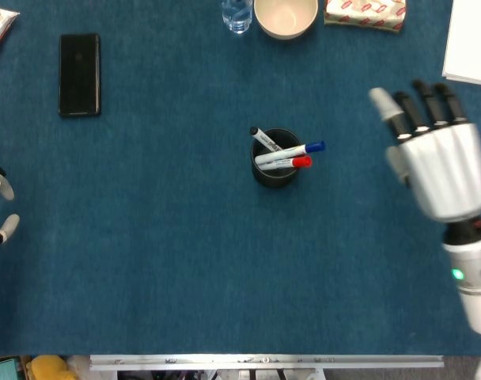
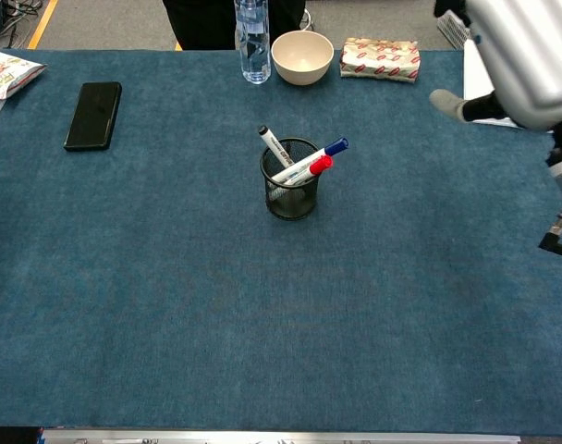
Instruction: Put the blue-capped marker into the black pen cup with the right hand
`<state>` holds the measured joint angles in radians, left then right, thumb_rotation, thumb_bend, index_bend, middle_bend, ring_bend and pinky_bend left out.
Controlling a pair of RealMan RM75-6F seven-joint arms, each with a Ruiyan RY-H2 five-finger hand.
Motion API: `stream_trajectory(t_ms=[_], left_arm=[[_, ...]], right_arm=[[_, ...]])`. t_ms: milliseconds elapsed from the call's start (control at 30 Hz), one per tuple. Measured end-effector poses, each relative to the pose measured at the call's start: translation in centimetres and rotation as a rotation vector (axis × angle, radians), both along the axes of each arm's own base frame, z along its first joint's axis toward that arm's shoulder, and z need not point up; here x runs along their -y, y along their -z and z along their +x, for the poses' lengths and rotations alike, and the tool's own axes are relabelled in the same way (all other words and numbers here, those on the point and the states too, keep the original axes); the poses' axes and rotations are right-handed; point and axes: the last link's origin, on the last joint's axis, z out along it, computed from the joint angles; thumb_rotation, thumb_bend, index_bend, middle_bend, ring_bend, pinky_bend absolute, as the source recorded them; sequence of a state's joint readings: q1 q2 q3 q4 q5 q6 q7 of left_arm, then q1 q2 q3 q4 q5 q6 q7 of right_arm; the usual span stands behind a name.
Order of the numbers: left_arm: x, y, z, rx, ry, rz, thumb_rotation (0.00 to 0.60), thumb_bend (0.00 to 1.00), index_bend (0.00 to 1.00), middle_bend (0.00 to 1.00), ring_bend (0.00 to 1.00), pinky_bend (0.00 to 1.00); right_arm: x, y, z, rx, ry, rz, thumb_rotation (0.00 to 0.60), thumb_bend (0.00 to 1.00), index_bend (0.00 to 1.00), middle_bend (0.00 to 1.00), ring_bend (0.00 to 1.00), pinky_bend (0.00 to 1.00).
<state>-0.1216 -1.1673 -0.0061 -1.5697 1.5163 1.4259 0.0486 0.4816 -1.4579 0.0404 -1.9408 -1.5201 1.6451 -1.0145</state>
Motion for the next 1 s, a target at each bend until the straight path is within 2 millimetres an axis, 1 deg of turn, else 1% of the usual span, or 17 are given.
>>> stream_trajectory(t_ms=[167,467,667,733,1000], left_arm=[[0.0,0.3,0.0,-0.001,0.0,-0.007,0.6,0.19,0.52,0.35,0.28,0.54],[0.0,0.4,0.1,0.0,0.006,-0.007,0.6,0.19,0.52,0.35,0.28,0.54],[0.0,0.4,0.1,0.002,0.01,-0.003,0.6,0.19,0.52,0.35,0.28,0.54],[-0.1,0.4,0.2,0.004,0.014,0.004,0.6,0.19,0.52,0.35,0.28,0.54],[-0.2,0.2,0.4,0.032,0.051,0.057,0.6,0.19,0.53,0.35,0.28,0.52]], right_arm=[[-0.9,-1.9,-3.5,0.034,0.089,-0.034,0.6,0.14,0.27,0.4,0.25,0.27],[-2.5,-4.5,-9.2,0.057,0.238,-0.091,0.6,0.14,0.27,0.4,0.25,0.27],[-3.8,-6.0,-11.6,0.064,0.299,-0.124,0.6,0.14,0.27,0.4,0.25,0.27],[-4.1,-6.4,-12.1,0.076,0.311,-0.13,0.6,0.14,0.27,0.4,0.25,0.27],[-5.1,-7.6,-14.4,0.181,0.344,-0.136,0.6,0.14,0.28,0.4,0.25,0.27]])
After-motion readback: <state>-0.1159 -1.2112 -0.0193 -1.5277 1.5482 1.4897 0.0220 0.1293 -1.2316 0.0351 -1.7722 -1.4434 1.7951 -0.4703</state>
